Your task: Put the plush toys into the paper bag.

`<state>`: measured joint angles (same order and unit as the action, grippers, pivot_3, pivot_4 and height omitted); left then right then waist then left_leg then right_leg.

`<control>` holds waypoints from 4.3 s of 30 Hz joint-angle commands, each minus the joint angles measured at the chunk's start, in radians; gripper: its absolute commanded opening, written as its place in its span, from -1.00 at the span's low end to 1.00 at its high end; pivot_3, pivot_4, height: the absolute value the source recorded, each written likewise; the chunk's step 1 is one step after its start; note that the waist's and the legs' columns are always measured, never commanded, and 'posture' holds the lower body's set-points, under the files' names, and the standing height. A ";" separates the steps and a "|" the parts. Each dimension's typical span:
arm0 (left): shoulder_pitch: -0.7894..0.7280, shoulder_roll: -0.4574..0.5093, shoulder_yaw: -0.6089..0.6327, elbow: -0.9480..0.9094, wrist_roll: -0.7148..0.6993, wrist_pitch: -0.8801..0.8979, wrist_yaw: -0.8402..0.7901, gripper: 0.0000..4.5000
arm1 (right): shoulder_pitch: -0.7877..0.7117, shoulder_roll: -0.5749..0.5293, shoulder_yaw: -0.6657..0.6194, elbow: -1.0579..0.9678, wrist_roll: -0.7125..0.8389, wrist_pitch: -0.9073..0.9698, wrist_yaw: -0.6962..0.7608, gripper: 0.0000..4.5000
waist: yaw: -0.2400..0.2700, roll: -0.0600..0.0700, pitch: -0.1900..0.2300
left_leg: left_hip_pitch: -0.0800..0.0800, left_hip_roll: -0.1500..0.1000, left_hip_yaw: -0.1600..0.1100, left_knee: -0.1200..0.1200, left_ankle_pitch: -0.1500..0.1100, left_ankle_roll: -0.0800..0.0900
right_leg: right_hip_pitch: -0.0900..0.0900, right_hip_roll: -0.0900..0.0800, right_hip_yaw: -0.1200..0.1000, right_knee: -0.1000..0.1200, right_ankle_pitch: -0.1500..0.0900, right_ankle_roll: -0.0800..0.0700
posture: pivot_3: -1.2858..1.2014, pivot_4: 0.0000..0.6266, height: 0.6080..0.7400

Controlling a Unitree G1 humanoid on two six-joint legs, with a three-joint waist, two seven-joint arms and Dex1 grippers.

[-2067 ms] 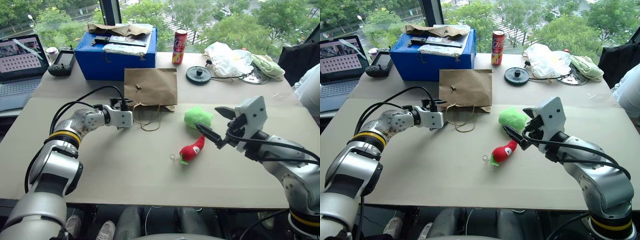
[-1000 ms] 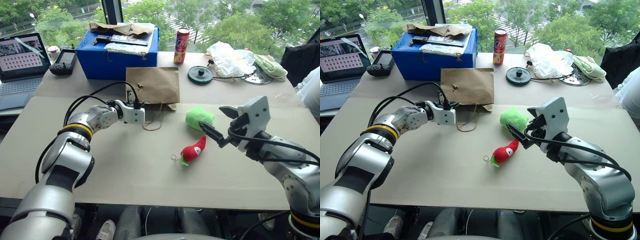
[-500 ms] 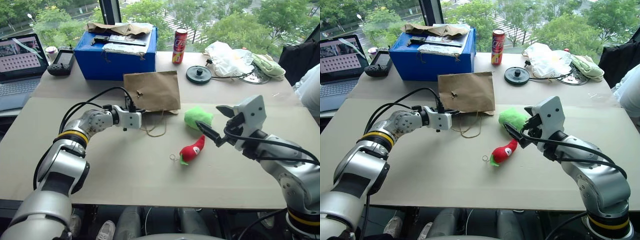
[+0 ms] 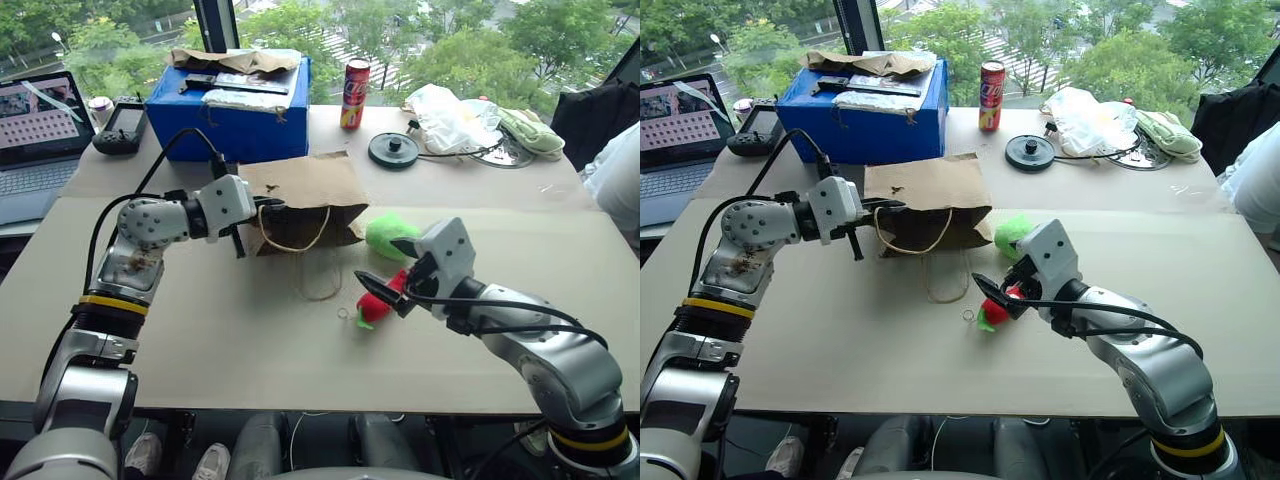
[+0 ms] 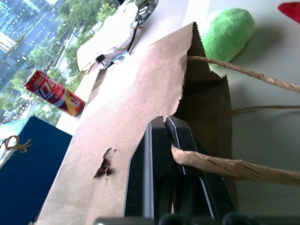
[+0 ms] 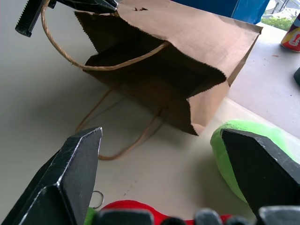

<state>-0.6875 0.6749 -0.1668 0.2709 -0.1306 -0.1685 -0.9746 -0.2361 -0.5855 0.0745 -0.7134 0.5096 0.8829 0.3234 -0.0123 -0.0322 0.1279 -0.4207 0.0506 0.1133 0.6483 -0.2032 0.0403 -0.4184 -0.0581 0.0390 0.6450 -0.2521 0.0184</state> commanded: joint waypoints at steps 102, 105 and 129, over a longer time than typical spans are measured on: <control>0.006 -0.144 0.143 -0.319 -0.285 0.556 0.016 -1.00 | -0.242 0.273 -0.082 0.558 -0.476 0.036 -0.173 -0.65 | 0.000 0.001 0.000 | -0.002 -0.001 0.001 -0.004 0.001 -0.001 | -0.002 0.000 0.001 -0.003 0.000 0.000 | 0.03 -0.52 0.98; 0.003 -0.146 0.143 -0.310 -0.281 0.551 0.013 -1.00 | -0.235 0.257 -0.111 0.529 -0.473 0.029 -0.177 -0.65 | 0.001 0.001 0.000 | -0.002 -0.001 0.001 -0.004 0.001 -0.001 | -0.002 0.000 0.001 -0.003 0.000 0.000 | 0.03 -0.52 0.98; 0.003 -0.157 0.147 -0.295 -0.262 0.539 0.008 -1.00 | -0.192 0.015 0.041 0.036 -0.283 0.128 0.123 -0.65 | -0.004 0.001 0.001 | -0.002 0.000 0.000 -0.004 0.001 -0.001 | -0.003 0.000 0.001 -0.004 0.000 0.000 | 0.03 -0.52 0.98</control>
<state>-0.6613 0.5184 -0.0251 -0.0084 -0.3912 0.3913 -0.9640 -0.3978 -0.5674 0.0813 -0.6404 0.2323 1.0129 0.4468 -0.0166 -0.0307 0.1285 -0.4225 0.0502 0.1133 0.6438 -0.2026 0.0393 -0.4211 -0.0578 0.0405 0.6410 -0.2523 0.0181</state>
